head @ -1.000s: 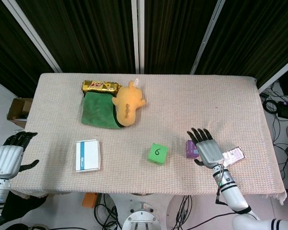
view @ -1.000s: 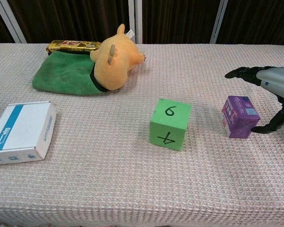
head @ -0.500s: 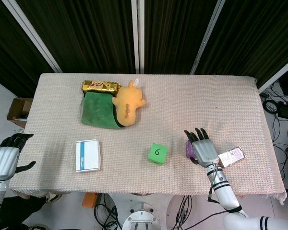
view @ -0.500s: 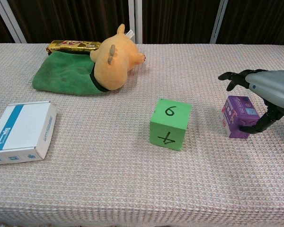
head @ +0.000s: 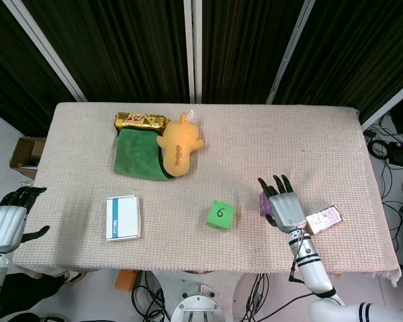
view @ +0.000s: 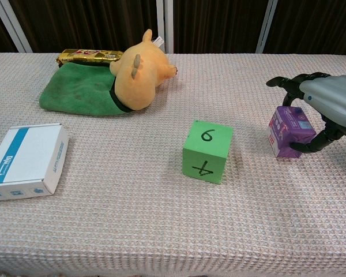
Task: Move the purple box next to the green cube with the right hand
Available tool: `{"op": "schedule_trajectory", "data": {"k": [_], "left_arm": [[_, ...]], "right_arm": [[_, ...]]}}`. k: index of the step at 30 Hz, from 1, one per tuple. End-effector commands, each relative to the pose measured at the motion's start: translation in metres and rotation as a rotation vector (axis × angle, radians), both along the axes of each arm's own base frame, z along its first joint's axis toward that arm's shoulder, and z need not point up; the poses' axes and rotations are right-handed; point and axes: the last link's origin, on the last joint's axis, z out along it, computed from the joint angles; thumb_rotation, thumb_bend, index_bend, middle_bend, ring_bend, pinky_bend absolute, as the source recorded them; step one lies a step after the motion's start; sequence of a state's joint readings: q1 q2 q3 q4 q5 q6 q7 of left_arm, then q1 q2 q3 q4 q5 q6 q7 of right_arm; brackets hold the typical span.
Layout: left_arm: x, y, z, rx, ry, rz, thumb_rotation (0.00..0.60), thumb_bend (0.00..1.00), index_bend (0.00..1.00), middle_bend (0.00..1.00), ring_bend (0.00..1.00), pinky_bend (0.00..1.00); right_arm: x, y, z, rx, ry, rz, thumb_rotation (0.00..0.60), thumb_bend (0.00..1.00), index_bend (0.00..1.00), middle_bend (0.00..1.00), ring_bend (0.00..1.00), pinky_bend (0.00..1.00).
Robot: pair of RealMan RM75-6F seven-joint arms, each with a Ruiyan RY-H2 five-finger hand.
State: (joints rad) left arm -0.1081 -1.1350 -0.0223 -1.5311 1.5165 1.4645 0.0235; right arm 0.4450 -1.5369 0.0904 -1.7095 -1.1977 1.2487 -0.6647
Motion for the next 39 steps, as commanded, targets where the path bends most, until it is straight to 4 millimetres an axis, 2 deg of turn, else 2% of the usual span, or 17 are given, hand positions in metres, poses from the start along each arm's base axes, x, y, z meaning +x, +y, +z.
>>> {"op": "schedule_trajectory", "data": {"k": [1,5,8,14,16,17,19,21,24,31,35,39], "left_arm": [[0.000,0.000,-0.001,-0.004,0.000,0.001,0.600,0.00,0.19,0.21,0.15,0.24],[0.000,0.001,-0.003,-0.009,0.001,0.000,0.600,0.00,0.19,0.21,0.15,0.24],[0.000,0.000,-0.003,-0.009,0.003,0.000,0.600,0.00,0.19,0.21,0.15,0.24],[-0.001,0.000,-0.002,-0.005,0.005,0.004,0.600,0.00,0.19,0.21,0.15,0.24],[-0.001,0.001,-0.003,-0.008,0.003,0.002,0.600,0.00,0.19,0.21,0.15,0.24],[-0.001,0.001,-0.004,-0.011,0.003,0.001,0.600,0.00,0.19,0.21,0.15,0.24],[0.000,0.002,-0.006,-0.016,0.002,-0.001,0.600,0.00,0.19,0.21,0.15,0.24],[0.000,0.003,-0.007,-0.019,0.001,-0.003,0.600,0.00,0.19,0.21,0.15,0.24],[0.000,0.003,-0.007,-0.020,0.004,-0.001,0.600,0.00,0.19,0.21,0.15,0.24],[0.000,0.003,-0.005,-0.013,0.006,0.000,0.600,0.00,0.19,0.21,0.15,0.24],[0.000,0.003,-0.006,-0.016,0.003,0.001,0.600,0.00,0.19,0.21,0.15,0.24],[0.000,0.002,-0.006,-0.014,0.003,0.001,0.600,0.00,0.19,0.21,0.15,0.24]], "right_arm": [[0.006,-0.007,-0.003,0.004,-0.150,0.049,0.600,0.24,0.00,0.54,0.08,0.00],[-0.007,-0.016,-0.019,0.103,-0.276,0.031,0.600,0.24,0.00,0.55,0.09,0.00],[-0.021,-0.023,-0.025,0.138,-0.280,0.004,0.600,0.25,0.00,0.55,0.09,0.00],[-0.039,-0.026,-0.013,0.128,-0.227,-0.002,0.600,0.22,0.00,0.50,0.07,0.00],[-0.046,-0.025,-0.008,0.130,-0.186,-0.010,0.600,0.19,0.00,0.36,0.03,0.00],[-0.050,-0.025,-0.005,0.131,-0.153,-0.021,0.600,0.17,0.00,0.24,0.01,0.00],[-0.052,-0.025,0.000,0.128,-0.125,-0.030,0.600,0.13,0.00,0.07,0.00,0.00],[-0.054,-0.025,0.004,0.120,-0.106,-0.043,0.600,0.09,0.00,0.01,0.00,0.00],[-0.056,-0.024,0.008,0.109,-0.099,-0.056,0.600,0.08,0.00,0.00,0.00,0.00],[-0.041,-0.020,0.013,0.113,-0.123,-0.006,0.600,0.08,0.00,0.00,0.00,0.00],[-0.031,-0.022,0.008,0.131,-0.078,0.014,0.600,0.08,0.00,0.08,0.00,0.00],[-0.026,-0.025,0.001,0.155,0.060,0.009,0.600,0.09,0.00,0.13,0.00,0.00]]}}
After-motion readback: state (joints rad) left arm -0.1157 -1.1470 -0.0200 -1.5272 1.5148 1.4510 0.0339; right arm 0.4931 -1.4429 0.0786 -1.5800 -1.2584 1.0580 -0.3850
